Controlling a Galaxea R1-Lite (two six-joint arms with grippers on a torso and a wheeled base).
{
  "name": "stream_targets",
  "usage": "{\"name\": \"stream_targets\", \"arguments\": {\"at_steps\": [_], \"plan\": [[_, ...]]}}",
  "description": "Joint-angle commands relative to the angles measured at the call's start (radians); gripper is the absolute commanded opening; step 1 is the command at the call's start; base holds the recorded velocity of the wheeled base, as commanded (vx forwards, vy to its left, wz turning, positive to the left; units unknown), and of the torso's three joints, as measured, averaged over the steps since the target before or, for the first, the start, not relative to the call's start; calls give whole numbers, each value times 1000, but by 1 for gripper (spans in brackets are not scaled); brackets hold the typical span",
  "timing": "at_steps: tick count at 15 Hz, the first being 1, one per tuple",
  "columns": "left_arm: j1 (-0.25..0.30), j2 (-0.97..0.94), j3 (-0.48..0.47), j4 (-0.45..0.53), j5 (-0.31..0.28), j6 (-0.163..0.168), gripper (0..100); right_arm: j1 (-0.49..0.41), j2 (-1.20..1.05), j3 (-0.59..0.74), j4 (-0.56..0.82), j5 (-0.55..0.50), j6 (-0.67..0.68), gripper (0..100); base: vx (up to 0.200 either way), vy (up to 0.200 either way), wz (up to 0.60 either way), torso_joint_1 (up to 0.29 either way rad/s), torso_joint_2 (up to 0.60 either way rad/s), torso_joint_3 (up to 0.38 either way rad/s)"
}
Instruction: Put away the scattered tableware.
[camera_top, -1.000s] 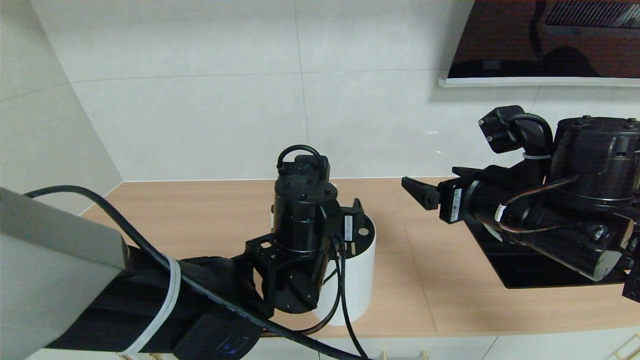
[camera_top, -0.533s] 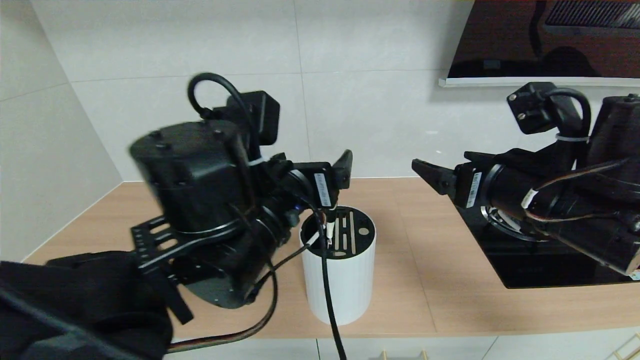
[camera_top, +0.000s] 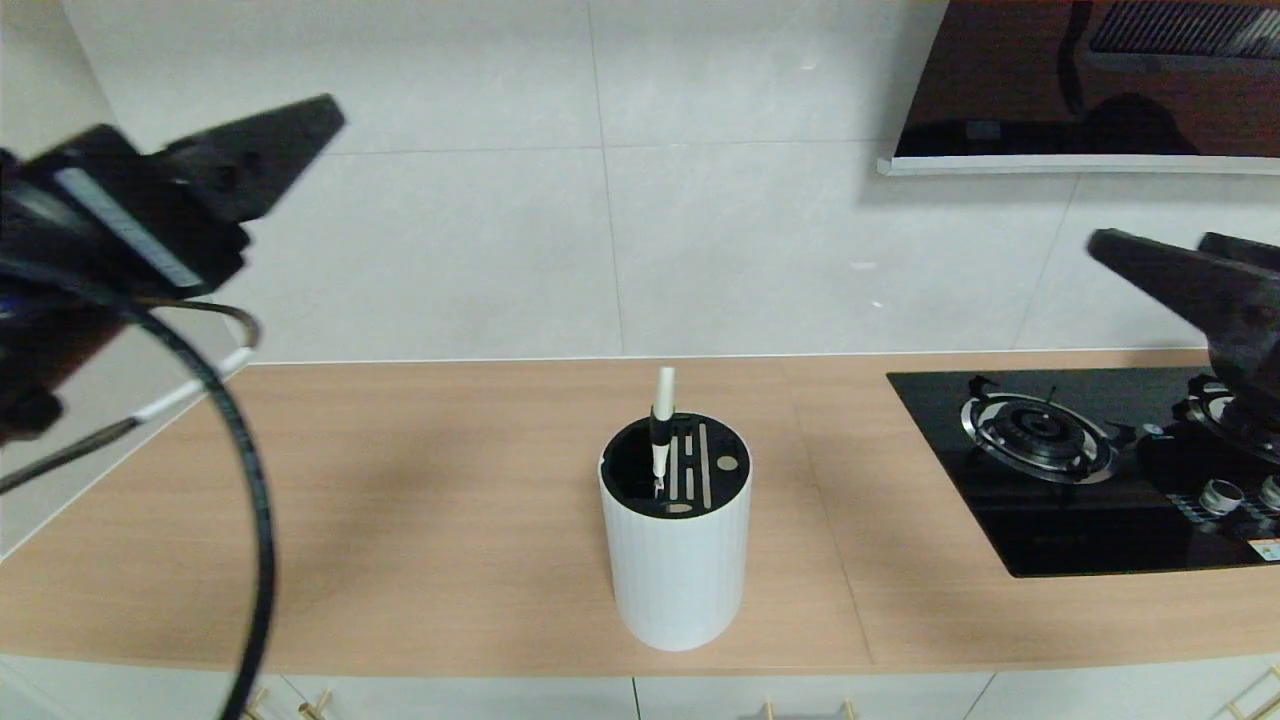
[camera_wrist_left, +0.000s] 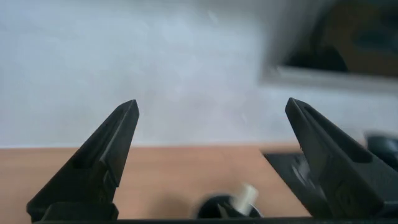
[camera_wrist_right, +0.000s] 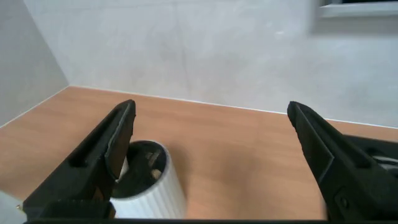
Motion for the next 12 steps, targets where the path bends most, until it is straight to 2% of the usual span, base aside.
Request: {"name": "stream_targets", "arguments": {"at_steps": [1, 2, 4, 6, 9, 11, 12], "plan": [[119, -418, 106, 286, -12, 10, 100, -144, -360, 114, 172, 48, -12, 100, 0, 0, 0, 0, 0, 0], [165, -522, 129, 398, -35, 10, 100, -187, -432, 121, 231, 57, -32, 100, 0, 0, 0, 0, 0, 0], [258, -769, 136, 659, -133, 1, 100, -288, -604, 141, 393, 63, -46, 100, 0, 0, 0, 0, 0, 0], [341, -927, 136, 811, -193, 1, 100, -356, -737, 146, 524, 63, -68, 100, 0, 0, 0, 0, 0, 0], [421, -1053, 138, 883, -213, 1, 100, -416, -909, 178, 626, 66, -98, 100, 0, 0, 0, 0, 0, 0], [473, -1062, 152, 888, -202, -1, 100, -479, -970, 230, 627, 83, -130, 100, 0, 0, 0, 0, 0, 0], [479, -1062, 153, 888, -199, -1, 100, -488, -972, 239, 623, 85, -130, 100, 0, 0, 0, 0, 0, 0]]}}
